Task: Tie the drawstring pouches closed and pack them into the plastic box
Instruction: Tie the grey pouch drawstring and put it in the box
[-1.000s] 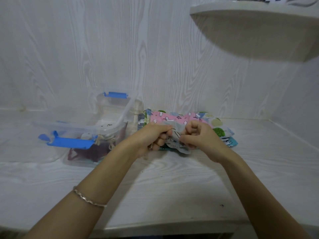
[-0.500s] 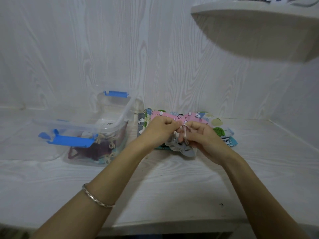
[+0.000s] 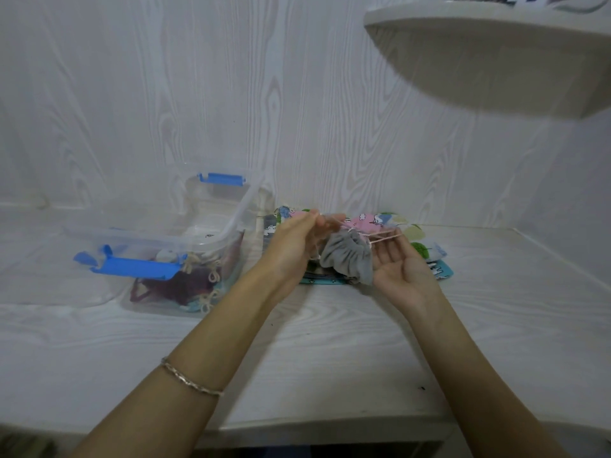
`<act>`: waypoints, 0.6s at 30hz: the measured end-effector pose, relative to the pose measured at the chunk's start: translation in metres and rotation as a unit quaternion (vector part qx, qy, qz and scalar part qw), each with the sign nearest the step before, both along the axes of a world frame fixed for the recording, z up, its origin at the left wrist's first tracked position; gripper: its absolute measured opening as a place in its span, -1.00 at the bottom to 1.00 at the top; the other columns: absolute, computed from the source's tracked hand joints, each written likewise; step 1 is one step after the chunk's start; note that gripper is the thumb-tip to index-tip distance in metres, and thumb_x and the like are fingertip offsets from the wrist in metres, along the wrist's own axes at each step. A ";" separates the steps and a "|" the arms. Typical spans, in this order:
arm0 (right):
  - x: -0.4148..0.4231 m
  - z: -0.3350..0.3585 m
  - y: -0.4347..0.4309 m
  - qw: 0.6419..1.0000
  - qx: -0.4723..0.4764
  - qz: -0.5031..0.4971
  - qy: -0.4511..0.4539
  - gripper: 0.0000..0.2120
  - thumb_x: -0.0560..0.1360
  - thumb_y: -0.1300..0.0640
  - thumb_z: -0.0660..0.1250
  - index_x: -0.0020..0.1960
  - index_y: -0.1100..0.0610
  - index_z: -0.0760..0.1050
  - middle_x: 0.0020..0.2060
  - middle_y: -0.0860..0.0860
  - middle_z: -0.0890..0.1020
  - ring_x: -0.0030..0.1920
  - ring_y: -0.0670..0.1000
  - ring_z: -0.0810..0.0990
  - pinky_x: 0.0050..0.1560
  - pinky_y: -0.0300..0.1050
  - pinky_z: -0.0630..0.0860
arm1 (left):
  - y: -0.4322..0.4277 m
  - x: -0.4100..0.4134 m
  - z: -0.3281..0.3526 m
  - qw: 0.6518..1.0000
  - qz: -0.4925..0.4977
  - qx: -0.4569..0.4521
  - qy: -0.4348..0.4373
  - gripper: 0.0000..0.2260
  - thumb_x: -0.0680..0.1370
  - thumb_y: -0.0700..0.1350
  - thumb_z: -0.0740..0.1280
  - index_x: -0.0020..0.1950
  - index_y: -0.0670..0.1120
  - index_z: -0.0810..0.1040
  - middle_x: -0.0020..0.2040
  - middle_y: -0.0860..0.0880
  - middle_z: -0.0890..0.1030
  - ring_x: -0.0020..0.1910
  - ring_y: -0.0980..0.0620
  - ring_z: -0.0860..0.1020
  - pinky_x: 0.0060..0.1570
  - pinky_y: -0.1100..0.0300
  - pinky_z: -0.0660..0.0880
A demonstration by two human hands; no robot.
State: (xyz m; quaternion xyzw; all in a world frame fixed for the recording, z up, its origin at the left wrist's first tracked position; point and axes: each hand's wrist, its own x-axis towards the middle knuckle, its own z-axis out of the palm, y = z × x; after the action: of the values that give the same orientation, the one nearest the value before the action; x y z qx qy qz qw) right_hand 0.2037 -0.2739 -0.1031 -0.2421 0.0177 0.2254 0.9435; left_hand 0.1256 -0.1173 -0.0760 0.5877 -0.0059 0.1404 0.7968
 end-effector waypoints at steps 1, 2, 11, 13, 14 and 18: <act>-0.001 -0.001 0.002 1.000 0.003 0.010 0.007 -0.89 0.46 0.16 0.40 -0.11 0.21 0.63 -0.10 0.08 0.67 0.18 0.01 0.61 0.37 0.04 0.42 | -0.002 0.000 0.000 0.997 -0.026 -0.071 -0.011 -0.65 0.67 -0.12 0.08 -0.29 -0.12 0.43 -0.02 -0.12 0.69 -0.04 -0.01 0.65 -0.11 0.15 0.56; -0.002 -0.001 0.003 1.000 -0.005 0.020 0.010 -0.88 0.50 0.15 0.37 -0.05 0.20 0.60 -0.05 0.09 0.66 0.24 0.02 0.57 0.35 0.08 0.43 | -0.004 0.001 -0.002 0.994 -0.031 -0.107 -0.016 -0.65 0.67 -0.13 0.08 -0.29 -0.12 0.43 -0.10 -0.13 0.69 -0.10 -0.03 0.66 -0.13 0.15 0.58; -0.007 0.010 0.001 0.979 -0.095 -0.053 -0.174 -0.61 0.58 0.26 0.20 -0.42 0.09 0.37 -0.53 -0.03 0.44 -0.45 -0.09 0.49 -0.29 -0.22 0.55 | 0.002 0.007 -0.008 0.978 0.047 -0.197 0.053 -0.72 0.65 -0.11 0.16 -0.25 -0.09 0.45 -0.19 -0.05 0.71 -0.17 0.02 0.68 0.06 0.08 0.53; -0.010 0.015 -0.002 0.982 -0.068 -0.039 -0.170 -0.61 0.58 0.25 0.17 -0.42 0.09 0.33 -0.55 -0.03 0.38 -0.47 -0.07 0.46 -0.28 -0.19 0.53 | 0.002 0.006 -0.008 0.977 0.040 -0.203 0.057 -0.73 0.65 -0.11 0.16 -0.24 -0.08 0.45 -0.20 -0.03 0.71 -0.18 0.05 0.68 -0.03 0.14 0.54; -0.010 0.016 -0.004 0.988 -0.035 -0.018 -0.147 -0.62 0.58 0.22 0.18 -0.41 0.10 0.32 -0.54 -0.03 0.35 -0.47 -0.05 0.44 -0.22 -0.16 0.51 | 0.002 0.005 -0.007 0.977 0.042 -0.204 0.056 -0.73 0.66 -0.11 0.16 -0.23 -0.08 0.46 -0.22 -0.02 0.71 -0.21 0.07 0.68 -0.07 0.16 0.54; 0.000 0.010 -0.011 0.993 0.098 0.048 -0.053 -0.67 0.59 0.18 0.19 -0.35 0.13 0.40 -0.48 -0.04 0.27 -0.47 -0.07 0.32 -0.20 -0.23 0.41 | 0.004 0.002 -0.005 0.978 0.057 -0.192 0.048 -0.73 0.65 -0.12 0.16 -0.22 -0.09 0.49 -0.33 0.02 0.65 -0.33 0.12 0.64 -0.26 0.26 0.55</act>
State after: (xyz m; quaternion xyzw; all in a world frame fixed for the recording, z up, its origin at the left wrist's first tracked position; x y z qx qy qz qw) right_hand 0.2042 -0.2846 -0.0926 -0.1602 -0.0659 0.2579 0.9505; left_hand 0.1271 -0.1129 -0.0814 0.4289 0.0931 0.1562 0.8849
